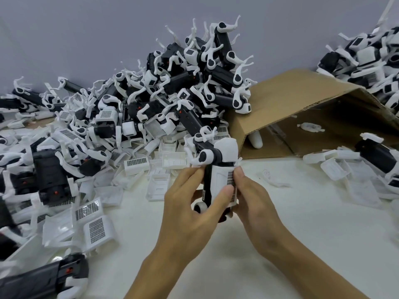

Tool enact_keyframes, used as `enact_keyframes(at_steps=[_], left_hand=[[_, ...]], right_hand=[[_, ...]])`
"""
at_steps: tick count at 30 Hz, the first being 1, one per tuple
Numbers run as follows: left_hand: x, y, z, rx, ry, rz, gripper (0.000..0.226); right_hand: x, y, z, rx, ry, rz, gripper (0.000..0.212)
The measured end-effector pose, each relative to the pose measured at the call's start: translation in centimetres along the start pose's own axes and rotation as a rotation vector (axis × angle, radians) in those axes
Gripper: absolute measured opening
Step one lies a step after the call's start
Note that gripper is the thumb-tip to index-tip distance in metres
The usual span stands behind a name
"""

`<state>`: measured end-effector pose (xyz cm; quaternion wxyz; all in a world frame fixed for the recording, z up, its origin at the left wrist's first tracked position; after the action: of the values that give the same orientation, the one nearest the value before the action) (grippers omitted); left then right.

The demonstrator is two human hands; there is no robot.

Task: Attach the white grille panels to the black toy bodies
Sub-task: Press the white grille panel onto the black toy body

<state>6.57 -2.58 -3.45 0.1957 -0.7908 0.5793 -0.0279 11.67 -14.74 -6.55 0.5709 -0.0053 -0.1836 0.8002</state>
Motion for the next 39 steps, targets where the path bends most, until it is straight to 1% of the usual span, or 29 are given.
enact_keyframes(at_steps=[2, 3, 8, 12, 16, 20, 22, 24, 26, 29, 35, 39], left_hand=[[0.0, 0.0, 0.2, -0.153, 0.191, 0.097, 0.033], [0.1, 0.0, 0.3, -0.192, 0.241, 0.124, 0.033], [0.3, -0.1, 0.5, -0.255, 0.308, 0.129, 0.032], [0.5, 0.0, 0.2, -0.219, 0.329, 0.132, 0.029], [0.6, 0.1, 0.0, -0.188, 0.349, 0.101, 0.029], [0.6, -0.1, 0.2, -0.21, 0.369, 0.169, 0.033], [0.5, -0.2, 0.2, -0.208, 0.341, 0.196, 0.033], [0.5, -0.2, 0.1, -0.188, 0.312, 0.194, 0.029], [0.6, 0.0, -0.1, -0.169, 0.304, 0.162, 0.022], [0.8, 0.2, 0.0, -0.181, 0.322, 0.097, 0.024], [0.4, -0.1, 0.0, -0.181, 0.384, 0.095, 0.029], [0.4, 0.0, -0.1, -0.132, 0.361, 0.069, 0.018]], right_hand=[[-0.2, 0.0, 0.2, -0.035, 0.023, -0.013, 0.05], [-0.3, 0.1, 0.3, -0.05, 0.021, -0.022, 0.047], [-0.1, 0.5, 0.8, -0.162, 0.08, -0.079, 0.037], [0.0, 1.0, 1.1, -0.209, 0.11, -0.123, 0.037], [0.4, 1.1, 1.7, -0.271, 0.192, -0.059, 0.03], [0.3, 1.1, 2.2, -0.381, 0.301, -0.074, 0.029], [0.4, 1.1, 2.1, -0.402, 0.336, -0.056, 0.029], [0.5, 1.1, 2.1, -0.403, 0.339, -0.034, 0.03], [0.7, 1.2, 2.0, -0.385, 0.287, -0.012, 0.032], [0.9, 1.5, 1.8, -0.385, 0.307, -0.012, 0.037], [0.8, 1.4, 2.3, -0.349, 0.298, -0.027, 0.028], [0.4, 1.5, 2.8, -0.347, 0.246, -0.044, 0.028]])
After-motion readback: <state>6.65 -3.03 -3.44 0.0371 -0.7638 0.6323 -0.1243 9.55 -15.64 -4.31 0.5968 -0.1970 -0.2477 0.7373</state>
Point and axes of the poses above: each hand's wrist, its own y-axis away from the middle knuckle, its own x-axis out of the palm, z = x × y, the point moved 4 cm from there along -y, towards the middle knuckle, and after that the axes turned 10 degrees about -x, right-handed, at the moved point
